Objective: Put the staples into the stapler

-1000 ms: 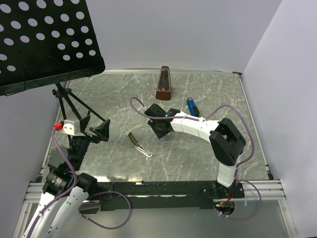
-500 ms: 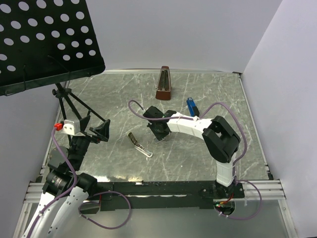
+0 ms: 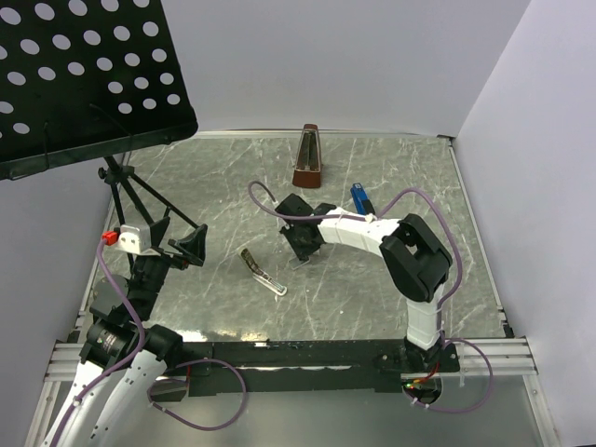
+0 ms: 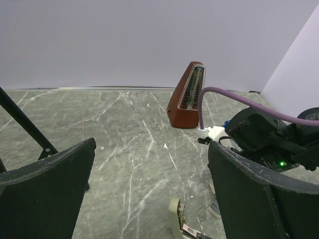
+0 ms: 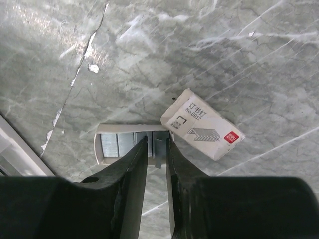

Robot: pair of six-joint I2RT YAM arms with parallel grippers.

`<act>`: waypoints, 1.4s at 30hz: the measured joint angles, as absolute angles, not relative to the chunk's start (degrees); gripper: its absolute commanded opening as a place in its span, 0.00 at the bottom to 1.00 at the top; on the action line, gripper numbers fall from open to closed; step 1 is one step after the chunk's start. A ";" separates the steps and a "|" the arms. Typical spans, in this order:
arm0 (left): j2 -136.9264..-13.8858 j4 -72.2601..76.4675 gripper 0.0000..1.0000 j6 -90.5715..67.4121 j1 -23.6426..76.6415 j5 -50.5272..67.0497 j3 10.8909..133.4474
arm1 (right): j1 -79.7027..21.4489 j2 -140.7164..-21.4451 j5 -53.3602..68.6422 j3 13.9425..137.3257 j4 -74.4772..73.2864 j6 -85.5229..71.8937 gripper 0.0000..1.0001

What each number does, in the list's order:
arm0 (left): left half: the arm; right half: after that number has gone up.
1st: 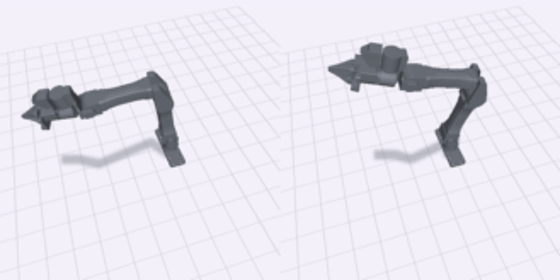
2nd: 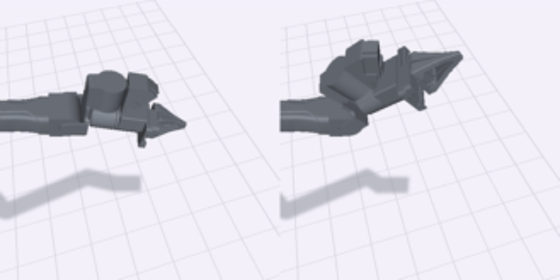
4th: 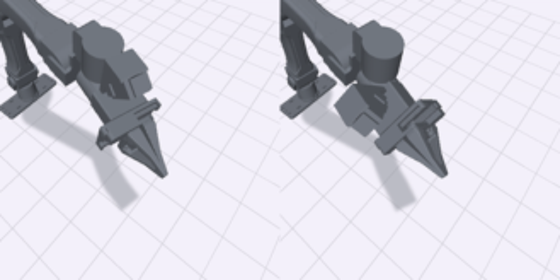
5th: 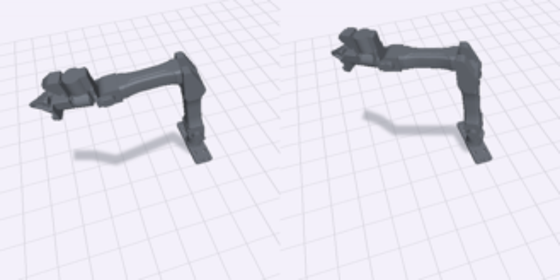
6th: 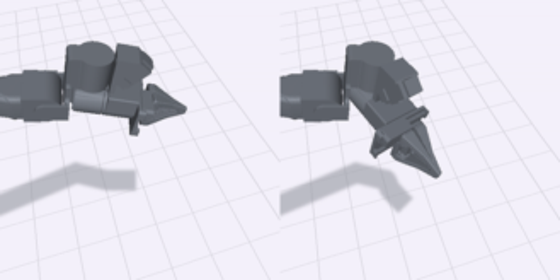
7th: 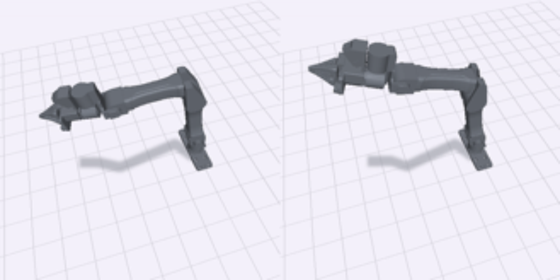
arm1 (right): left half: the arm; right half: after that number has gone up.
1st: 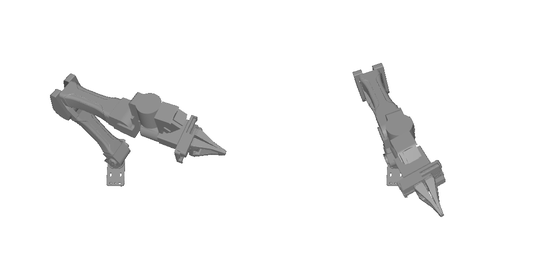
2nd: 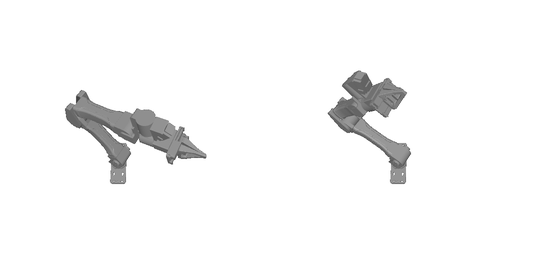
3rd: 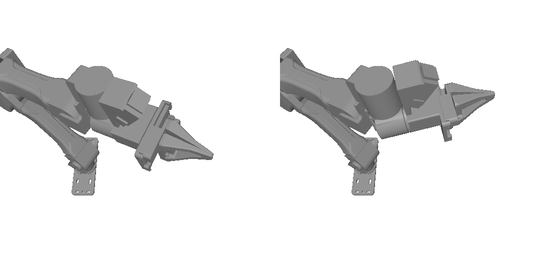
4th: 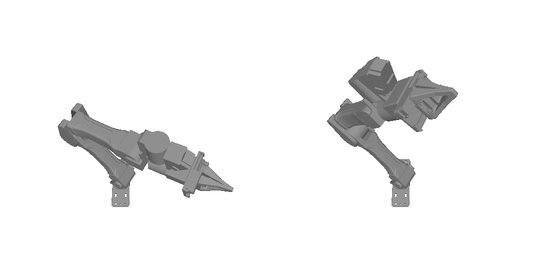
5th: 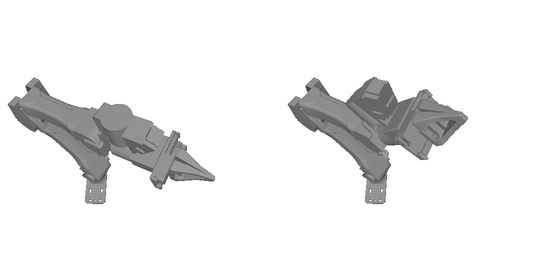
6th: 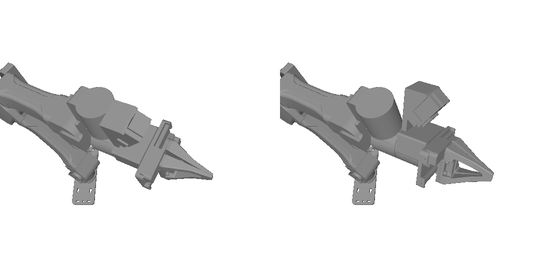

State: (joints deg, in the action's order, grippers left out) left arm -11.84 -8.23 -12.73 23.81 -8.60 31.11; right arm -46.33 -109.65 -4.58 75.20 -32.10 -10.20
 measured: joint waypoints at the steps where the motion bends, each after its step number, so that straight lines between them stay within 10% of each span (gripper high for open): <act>1: -11.84 -8.23 0.99 -12.73 23.81 -8.58 31.11 | -46.13 -109.65 -4.16 75.05 -31.77 -10.26 0.29; 20: -11.84 -8.23 0.99 -12.75 23.81 -8.34 31.11 | -44.42 -106.83 -1.13 70.94 -28.99 -11.14 0.15; 42: -19.27 -3.20 0.99 -11.07 24.45 10.17 30.20 | -43.13 -76.09 12.78 46.06 -1.45 -24.93 0.15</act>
State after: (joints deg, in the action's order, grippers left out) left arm -19.27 -3.20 -11.07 24.45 10.17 30.20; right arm -43.13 -76.09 12.78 46.06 -1.45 -24.93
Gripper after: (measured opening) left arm 0.995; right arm 0.154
